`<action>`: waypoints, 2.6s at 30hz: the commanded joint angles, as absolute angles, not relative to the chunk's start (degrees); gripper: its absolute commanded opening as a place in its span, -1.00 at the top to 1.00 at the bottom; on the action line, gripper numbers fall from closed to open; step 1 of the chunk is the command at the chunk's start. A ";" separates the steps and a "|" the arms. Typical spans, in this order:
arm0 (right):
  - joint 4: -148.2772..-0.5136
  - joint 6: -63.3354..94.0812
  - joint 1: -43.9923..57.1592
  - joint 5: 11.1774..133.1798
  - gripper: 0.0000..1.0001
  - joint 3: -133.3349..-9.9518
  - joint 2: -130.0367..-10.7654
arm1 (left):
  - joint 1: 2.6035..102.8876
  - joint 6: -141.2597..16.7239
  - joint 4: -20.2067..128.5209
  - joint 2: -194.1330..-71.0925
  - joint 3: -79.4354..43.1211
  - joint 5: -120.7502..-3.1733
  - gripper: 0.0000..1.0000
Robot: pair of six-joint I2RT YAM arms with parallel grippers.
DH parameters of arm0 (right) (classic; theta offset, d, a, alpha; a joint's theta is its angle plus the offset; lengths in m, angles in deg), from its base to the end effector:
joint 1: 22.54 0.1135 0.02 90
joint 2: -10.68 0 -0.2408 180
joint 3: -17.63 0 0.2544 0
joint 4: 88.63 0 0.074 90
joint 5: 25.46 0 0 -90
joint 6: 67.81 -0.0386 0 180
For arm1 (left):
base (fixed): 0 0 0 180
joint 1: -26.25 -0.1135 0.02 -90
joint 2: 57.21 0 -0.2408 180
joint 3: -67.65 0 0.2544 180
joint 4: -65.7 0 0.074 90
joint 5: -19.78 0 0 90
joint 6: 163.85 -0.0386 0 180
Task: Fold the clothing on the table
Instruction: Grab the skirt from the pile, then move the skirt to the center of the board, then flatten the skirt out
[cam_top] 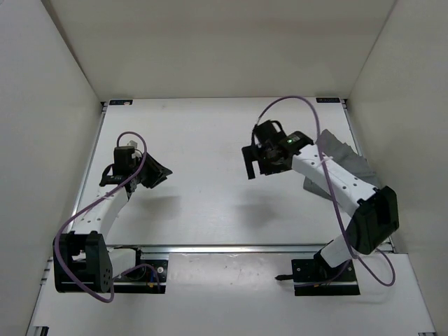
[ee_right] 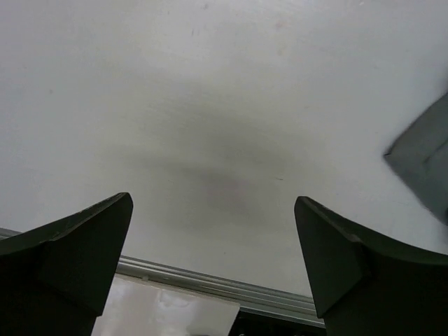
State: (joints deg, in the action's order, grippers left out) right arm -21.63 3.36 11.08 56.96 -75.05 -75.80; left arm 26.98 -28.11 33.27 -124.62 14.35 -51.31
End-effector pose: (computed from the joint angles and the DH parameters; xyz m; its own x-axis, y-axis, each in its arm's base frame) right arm 0.2634 0.1690 0.2833 -0.8479 -0.1795 -0.4989 -0.2341 0.9710 0.0485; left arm 0.2501 -0.0157 0.1936 -0.6748 -0.6690 -0.3116 -0.3558 0.6648 -0.6568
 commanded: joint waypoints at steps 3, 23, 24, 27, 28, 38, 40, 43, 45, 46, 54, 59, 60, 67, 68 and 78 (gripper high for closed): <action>-23.83 7.85 5.62 51.35 -0.98 -70.47 -76.60 | 27.39 -28.41 34.56 -124.62 15.16 -50.45 0.09; -35.09 10.06 -24.05 61.79 1.00 -63.76 -83.20 | 28.44 -27.71 35.36 -125.85 15.60 -50.27 0.10; -35.26 10.15 -23.17 68.08 0.99 -65.51 -81.88 | 28.10 -27.70 35.35 -125.94 15.43 -50.10 0.10; -35.18 8.84 -17.55 85.47 1.00 -73.14 -79.94 | 28.62 -27.53 35.44 -125.42 15.43 -50.45 0.09; -34.83 7.96 -14.58 89.89 1.00 -75.27 -79.67 | 28.53 -27.62 35.53 -125.67 15.52 -50.19 0.09; -42.90 -0.92 -6.18 101.88 1.00 -73.77 -66.08 | 23.00 -29.37 31.23 -122.16 11.48 -49.57 0.09; -44.92 -2.59 -8.04 105.64 0.53 -64.88 -64.04 | 22.64 -30.16 29.83 -122.24 9.64 -49.74 0.09; -41.52 -0.68 -7.52 103.22 -0.14 -55.10 -61.75 | 22.91 -32.01 26.14 -122.50 7.26 -49.48 0.07; -38.61 0.47 -5.07 94.12 -0.25 -51.83 -59.64 | 24.48 -35.94 22.53 -122.51 5.76 -49.30 0.07; -37.12 1.26 -4.53 91.55 -0.26 -49.99 -58.15 | 24.66 -36.75 19.82 -121.99 5.06 -50.09 0.04; -32.80 6.62 -4.44 80.01 -0.44 -47.07 -52.52 | 50.02 -29.05 20.40 -111.00 20.16 -55.28 -0.06; -33.15 6.11 3.37 79.40 -0.63 -46.03 -57.77 | 56.13 -23.40 28.14 -112.30 27.29 -55.02 -0.09; -33.76 5.15 5.12 78.35 -0.66 -44.80 -58.92 | 57.17 -23.05 28.76 -114.05 26.86 -55.80 -0.10; -43.16 0.31 13.83 81.49 -0.57 -37.67 -64.46 | 64.12 -21.21 36.92 -127.14 23.17 -58.27 -0.23; -43.96 -0.39 15.15 81.94 -0.46 -37.50 -64.90 | 64.39 -21.11 37.63 -128.30 22.38 -58.18 -0.05; -39.51 5.12 12.79 80.72 1.00 -54.76 -76.24 | 56.33 -26.29 33.53 -134.47 12.30 -54.58 1.00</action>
State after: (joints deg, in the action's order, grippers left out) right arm -39.92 1.72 14.58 83.78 -44.85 -76.34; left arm 61.23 -23.26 34.60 -136.93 19.05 -55.28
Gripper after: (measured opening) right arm 0.009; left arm 0.053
